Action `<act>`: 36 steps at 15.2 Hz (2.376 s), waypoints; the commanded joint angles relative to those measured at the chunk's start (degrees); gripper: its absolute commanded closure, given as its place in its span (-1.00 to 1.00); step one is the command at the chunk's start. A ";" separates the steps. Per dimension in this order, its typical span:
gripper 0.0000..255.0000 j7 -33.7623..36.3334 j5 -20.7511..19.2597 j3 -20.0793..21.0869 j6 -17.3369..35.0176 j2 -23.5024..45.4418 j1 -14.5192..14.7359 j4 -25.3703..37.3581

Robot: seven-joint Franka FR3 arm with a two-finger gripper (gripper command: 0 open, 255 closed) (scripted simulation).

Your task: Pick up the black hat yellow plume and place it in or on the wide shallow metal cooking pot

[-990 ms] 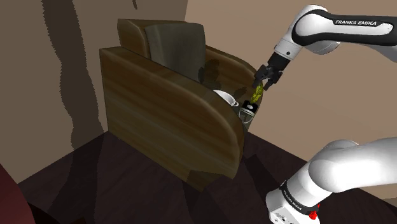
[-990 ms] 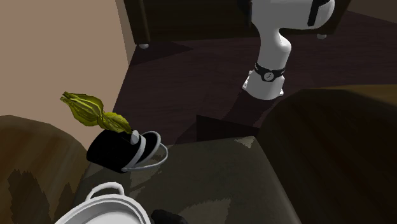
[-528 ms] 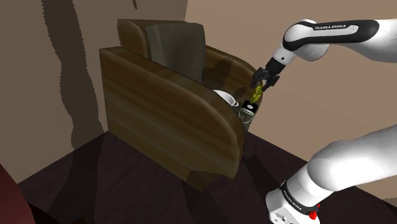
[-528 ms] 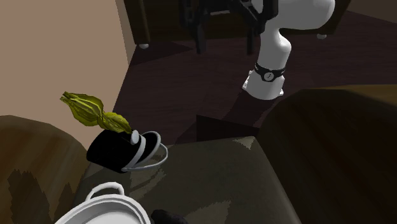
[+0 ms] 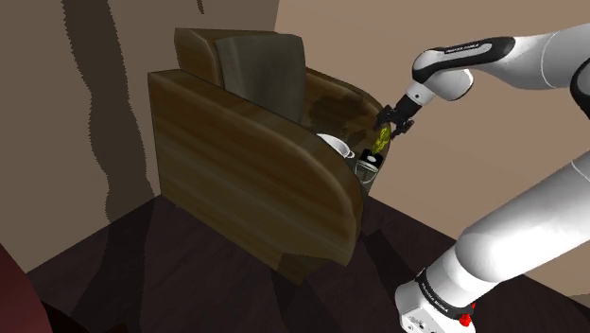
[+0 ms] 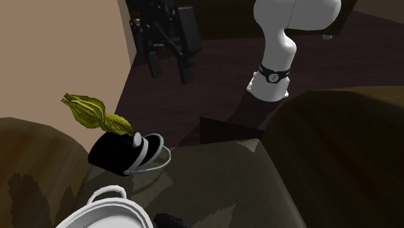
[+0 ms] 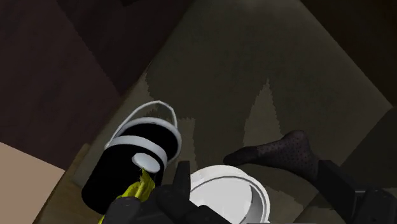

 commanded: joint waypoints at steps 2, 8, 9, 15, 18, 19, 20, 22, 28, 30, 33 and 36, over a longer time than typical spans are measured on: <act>-1.00 -2.24 4.03 -2.28 1.24 5.05 -1.07 2.85; -1.00 -7.44 13.96 -5.32 1.80 16.73 -4.92 10.34; -1.00 -8.20 15.64 -5.57 1.68 18.70 -5.82 11.71; -1.00 -10.46 20.50 -4.96 3.47 24.21 -7.74 13.71; -1.00 -11.22 21.81 -4.33 5.02 25.55 -7.67 13.25; -1.00 -11.37 22.07 -4.21 5.31 25.82 -7.66 13.18; -1.00 -11.36 22.06 -4.21 5.31 25.82 -7.66 13.17; -1.00 -11.36 22.07 -4.21 5.31 25.82 -7.66 13.18; 1.00 -11.36 22.06 -4.21 5.30 25.81 -7.66 13.18; 1.00 -11.36 22.06 -4.21 5.30 25.81 -7.66 13.18; 1.00 -11.36 22.06 -4.21 5.29 25.82 -7.67 13.19; 1.00 -11.36 22.06 -4.21 5.29 25.82 -7.67 13.19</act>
